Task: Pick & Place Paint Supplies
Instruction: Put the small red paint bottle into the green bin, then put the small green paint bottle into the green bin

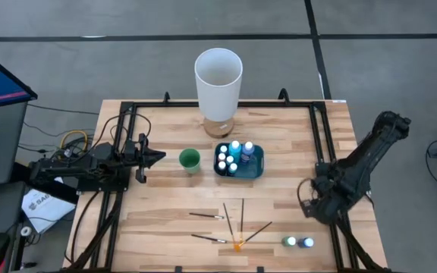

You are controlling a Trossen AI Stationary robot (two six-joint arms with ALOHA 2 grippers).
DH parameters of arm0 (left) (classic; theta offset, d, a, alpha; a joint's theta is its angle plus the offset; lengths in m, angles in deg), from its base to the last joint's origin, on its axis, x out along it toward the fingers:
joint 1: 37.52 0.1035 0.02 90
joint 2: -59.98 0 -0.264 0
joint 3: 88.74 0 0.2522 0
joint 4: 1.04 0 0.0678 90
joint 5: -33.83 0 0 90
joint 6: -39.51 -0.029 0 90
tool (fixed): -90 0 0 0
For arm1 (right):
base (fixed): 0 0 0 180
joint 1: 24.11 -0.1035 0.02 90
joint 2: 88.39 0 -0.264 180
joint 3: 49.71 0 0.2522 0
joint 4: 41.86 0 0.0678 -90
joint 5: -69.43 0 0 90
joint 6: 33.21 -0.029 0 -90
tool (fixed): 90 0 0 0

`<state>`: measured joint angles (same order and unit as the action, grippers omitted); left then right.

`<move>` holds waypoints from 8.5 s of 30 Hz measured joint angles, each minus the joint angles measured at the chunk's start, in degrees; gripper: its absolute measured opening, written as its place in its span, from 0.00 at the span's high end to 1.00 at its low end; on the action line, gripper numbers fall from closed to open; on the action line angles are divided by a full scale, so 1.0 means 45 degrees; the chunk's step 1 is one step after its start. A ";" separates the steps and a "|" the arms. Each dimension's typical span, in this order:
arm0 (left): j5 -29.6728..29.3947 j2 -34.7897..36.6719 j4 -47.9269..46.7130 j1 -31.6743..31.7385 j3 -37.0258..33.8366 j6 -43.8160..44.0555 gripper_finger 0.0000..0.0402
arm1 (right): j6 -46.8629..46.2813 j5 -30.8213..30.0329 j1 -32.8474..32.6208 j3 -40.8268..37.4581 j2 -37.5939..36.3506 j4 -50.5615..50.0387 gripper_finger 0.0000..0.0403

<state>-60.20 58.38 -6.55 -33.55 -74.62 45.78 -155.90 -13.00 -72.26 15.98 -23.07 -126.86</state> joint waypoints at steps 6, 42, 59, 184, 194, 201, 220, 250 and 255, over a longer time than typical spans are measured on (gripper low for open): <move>0.0000 0.0000 0.0001 0.0004 0.0000 -0.0001 0.98 | 0.3279 -0.0033 0.2882 0.0000 -0.1147 -0.1081 0.73; 0.0002 0.0000 0.0164 0.0000 0.0000 0.0003 0.98 | 1.8996 -0.1068 1.1632 0.9401 0.6657 -0.2467 0.73; 0.0000 -0.0004 0.0291 0.0000 0.0000 0.0003 0.98 | 2.0399 -0.0980 1.1590 1.0214 0.9799 -0.1945 0.73; -0.0005 -0.0002 0.0797 0.0003 0.0000 0.0002 0.98 | 1.6880 -0.1690 1.0868 0.9612 1.0757 0.0418 0.66; -0.0005 -0.0003 0.0850 0.0005 0.0000 0.0003 0.98 | 1.7219 -0.1690 1.0858 0.9612 1.0757 0.0670 0.61; -0.0001 -0.0004 0.0860 0.0000 0.0000 0.0000 0.98 | 1.7251 -0.1690 1.0858 0.9612 1.0752 0.0669 0.51; -0.0001 0.0000 0.0955 0.0000 0.0000 -0.0001 0.98 | 1.7159 -0.1699 1.0872 0.9638 1.0238 0.0622 0.52; -0.0001 0.0000 0.1155 0.0000 0.0000 0.0003 0.98 | 0.5710 -0.1307 0.3631 0.9524 0.7101 -0.4097 0.51; -0.0003 -0.0051 0.1205 0.0000 0.0000 0.0004 0.98 | 0.2087 -0.0136 0.1772 0.9530 0.7425 -0.3555 0.49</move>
<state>-60.21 58.15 -1.13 -33.55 -74.62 45.80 -146.50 -13.61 -64.29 58.86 10.34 -142.86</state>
